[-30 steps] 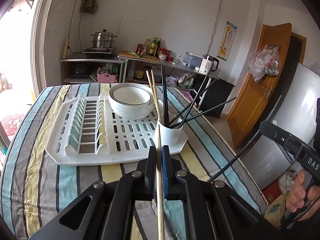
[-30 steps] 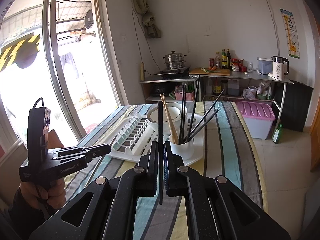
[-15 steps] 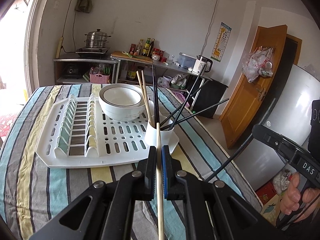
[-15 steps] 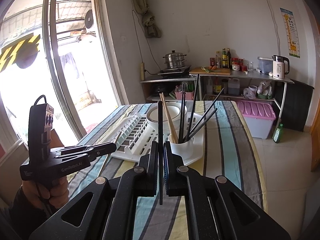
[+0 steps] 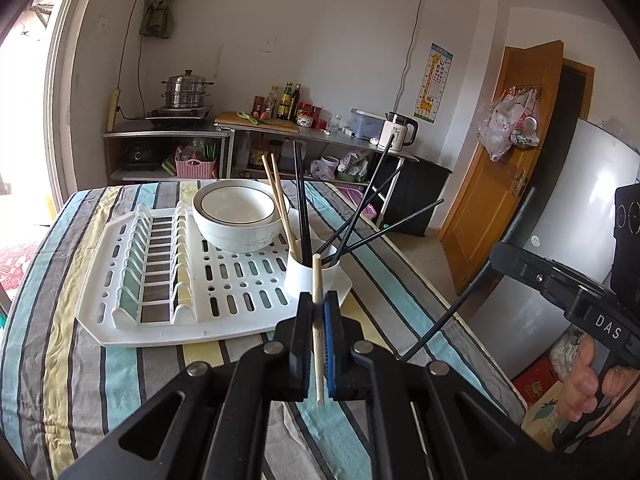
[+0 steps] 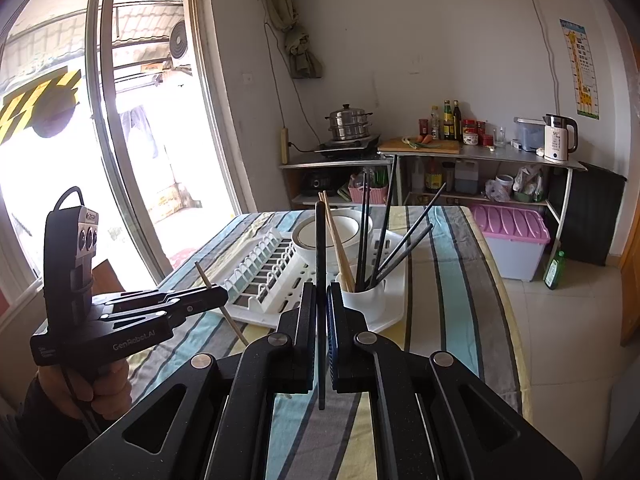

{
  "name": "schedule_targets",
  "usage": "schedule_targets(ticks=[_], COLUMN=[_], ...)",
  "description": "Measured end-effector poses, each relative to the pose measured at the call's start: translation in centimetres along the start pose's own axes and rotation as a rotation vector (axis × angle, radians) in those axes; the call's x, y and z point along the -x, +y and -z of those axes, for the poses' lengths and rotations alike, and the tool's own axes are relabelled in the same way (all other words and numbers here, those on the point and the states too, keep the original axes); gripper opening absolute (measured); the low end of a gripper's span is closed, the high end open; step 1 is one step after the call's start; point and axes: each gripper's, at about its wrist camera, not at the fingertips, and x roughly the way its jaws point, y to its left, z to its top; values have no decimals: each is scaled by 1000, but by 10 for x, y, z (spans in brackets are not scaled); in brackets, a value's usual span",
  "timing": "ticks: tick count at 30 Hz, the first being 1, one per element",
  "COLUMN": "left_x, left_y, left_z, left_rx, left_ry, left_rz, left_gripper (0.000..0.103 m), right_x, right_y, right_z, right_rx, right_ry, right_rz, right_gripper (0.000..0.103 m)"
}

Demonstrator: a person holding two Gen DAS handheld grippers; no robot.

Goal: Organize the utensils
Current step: 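Lower the wooden and black chopsticks into the white cup and open both tools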

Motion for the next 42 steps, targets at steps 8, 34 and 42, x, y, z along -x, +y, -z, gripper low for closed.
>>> schedule_targets(ticks=[8, 34, 42], left_x=[1, -66, -97], left_y=[-8, -3, 6], left_z=[-25, -120, -105], left_rx=[-30, -31, -6], left_ry=[-33, -106, -38], left_rz=[-11, -43, -42], left_gripper=[6, 6, 6], right_x=[-3, -77, -107], right_y=[0, -26, -41], right_z=[-22, -91, -75], right_rx=[21, 22, -9], right_ry=[-35, -112, -47], right_rz=[7, 50, 60], right_gripper=[5, 5, 5])
